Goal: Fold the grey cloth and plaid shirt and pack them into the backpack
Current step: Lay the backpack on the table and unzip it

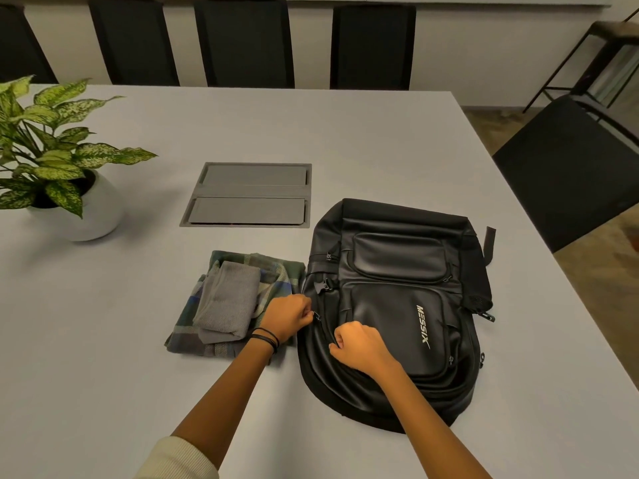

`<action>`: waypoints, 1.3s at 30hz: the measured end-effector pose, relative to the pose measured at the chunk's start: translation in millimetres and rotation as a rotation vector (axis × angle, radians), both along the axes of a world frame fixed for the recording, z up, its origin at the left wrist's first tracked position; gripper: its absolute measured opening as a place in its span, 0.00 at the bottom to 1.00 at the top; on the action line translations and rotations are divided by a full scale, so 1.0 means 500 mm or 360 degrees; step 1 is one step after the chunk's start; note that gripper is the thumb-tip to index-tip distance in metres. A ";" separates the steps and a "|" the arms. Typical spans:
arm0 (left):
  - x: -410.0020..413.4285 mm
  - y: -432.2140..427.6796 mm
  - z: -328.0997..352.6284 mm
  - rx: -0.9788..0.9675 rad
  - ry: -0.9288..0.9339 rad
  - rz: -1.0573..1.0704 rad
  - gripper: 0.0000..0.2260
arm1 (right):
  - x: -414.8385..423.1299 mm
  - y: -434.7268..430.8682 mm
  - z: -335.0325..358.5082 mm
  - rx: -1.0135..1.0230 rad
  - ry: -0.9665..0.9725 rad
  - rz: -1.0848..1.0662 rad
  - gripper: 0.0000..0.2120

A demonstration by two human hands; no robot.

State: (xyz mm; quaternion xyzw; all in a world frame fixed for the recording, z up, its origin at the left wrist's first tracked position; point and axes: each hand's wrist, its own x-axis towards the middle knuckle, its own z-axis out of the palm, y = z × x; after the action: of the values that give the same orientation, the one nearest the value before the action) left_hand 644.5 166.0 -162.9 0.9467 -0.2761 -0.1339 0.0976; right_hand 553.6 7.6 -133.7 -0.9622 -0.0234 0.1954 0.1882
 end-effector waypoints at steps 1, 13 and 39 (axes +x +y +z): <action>0.006 -0.002 -0.001 0.0007 -0.0008 0.0002 0.07 | 0.002 -0.004 -0.001 0.0022 0.0004 -0.0005 0.16; 0.058 -0.022 -0.008 0.0004 -0.0016 0.0117 0.08 | 0.025 -0.039 0.008 0.0315 0.0075 0.0083 0.21; 0.117 -0.060 -0.030 -0.0027 -0.0104 0.0341 0.10 | 0.053 -0.080 0.017 0.0643 0.0277 0.0097 0.22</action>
State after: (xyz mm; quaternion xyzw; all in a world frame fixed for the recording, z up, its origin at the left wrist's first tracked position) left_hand 703.3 136.0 -177.8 0.9738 -0.1775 -0.0894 0.1104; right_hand 580.2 -32.5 -125.4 -0.8833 -0.0747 0.2746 0.3725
